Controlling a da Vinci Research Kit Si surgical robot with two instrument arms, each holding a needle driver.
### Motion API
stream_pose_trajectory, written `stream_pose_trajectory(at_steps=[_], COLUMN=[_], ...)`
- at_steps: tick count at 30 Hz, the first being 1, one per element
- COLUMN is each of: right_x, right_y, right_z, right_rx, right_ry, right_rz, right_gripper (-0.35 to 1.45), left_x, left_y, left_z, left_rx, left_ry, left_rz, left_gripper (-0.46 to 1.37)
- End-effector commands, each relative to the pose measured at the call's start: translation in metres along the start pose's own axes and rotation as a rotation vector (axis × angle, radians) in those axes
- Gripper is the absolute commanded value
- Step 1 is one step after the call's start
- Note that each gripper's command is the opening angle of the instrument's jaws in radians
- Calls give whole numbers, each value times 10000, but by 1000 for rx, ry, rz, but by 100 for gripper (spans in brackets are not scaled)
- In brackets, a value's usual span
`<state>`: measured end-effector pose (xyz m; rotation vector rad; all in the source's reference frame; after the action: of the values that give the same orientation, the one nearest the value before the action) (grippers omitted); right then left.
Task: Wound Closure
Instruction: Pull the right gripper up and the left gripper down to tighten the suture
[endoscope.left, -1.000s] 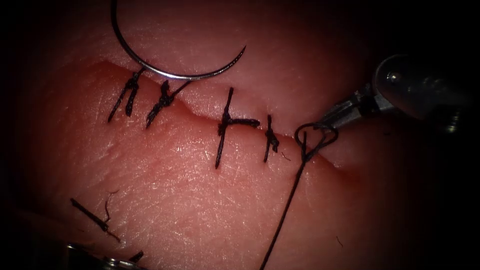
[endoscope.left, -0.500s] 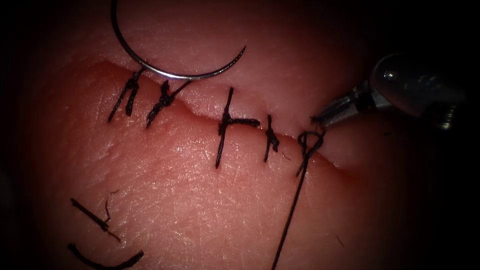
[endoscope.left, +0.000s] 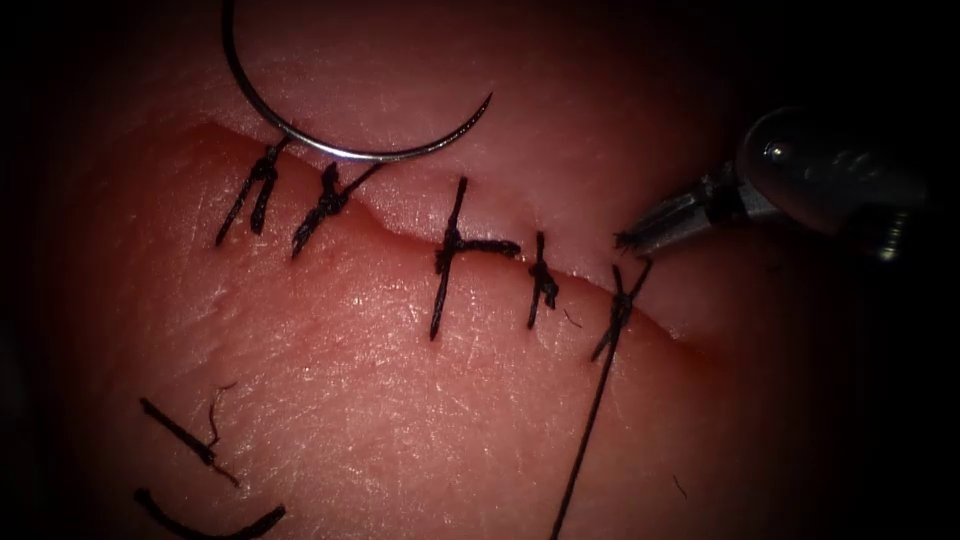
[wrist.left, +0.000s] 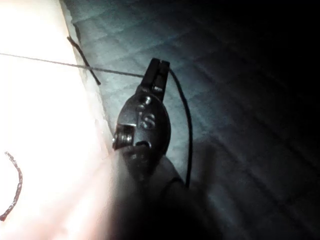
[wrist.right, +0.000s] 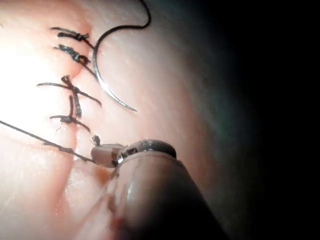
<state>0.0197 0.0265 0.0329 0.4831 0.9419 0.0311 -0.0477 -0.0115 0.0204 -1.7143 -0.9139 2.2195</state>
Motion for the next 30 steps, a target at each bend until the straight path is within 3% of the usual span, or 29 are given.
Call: stream_pose_trajectory(at_steps=[1, 7, 19, 30], right_x=[1, 2, 10, 9], right_y=[0, 3, 14, 15], right_z=[0, 1, -6, -8], right_rx=[-12, -42, -116, -130], right_ry=[-2, -6, -45, -58], right_rz=[7, -25, -123, -194], right_gripper=[-35, -35, -35, -35], left_x=[-1, -2, -18, -21], left_y=[3, 15, 23, 24], left_z=[1, 4, 6, 5], left_rx=[-39, -127, -123, -125], left_ry=[1, 17, 24, 25], left_rz=[-3, -16, -35, -38], left_gripper=[-35, -35, -35, -35])
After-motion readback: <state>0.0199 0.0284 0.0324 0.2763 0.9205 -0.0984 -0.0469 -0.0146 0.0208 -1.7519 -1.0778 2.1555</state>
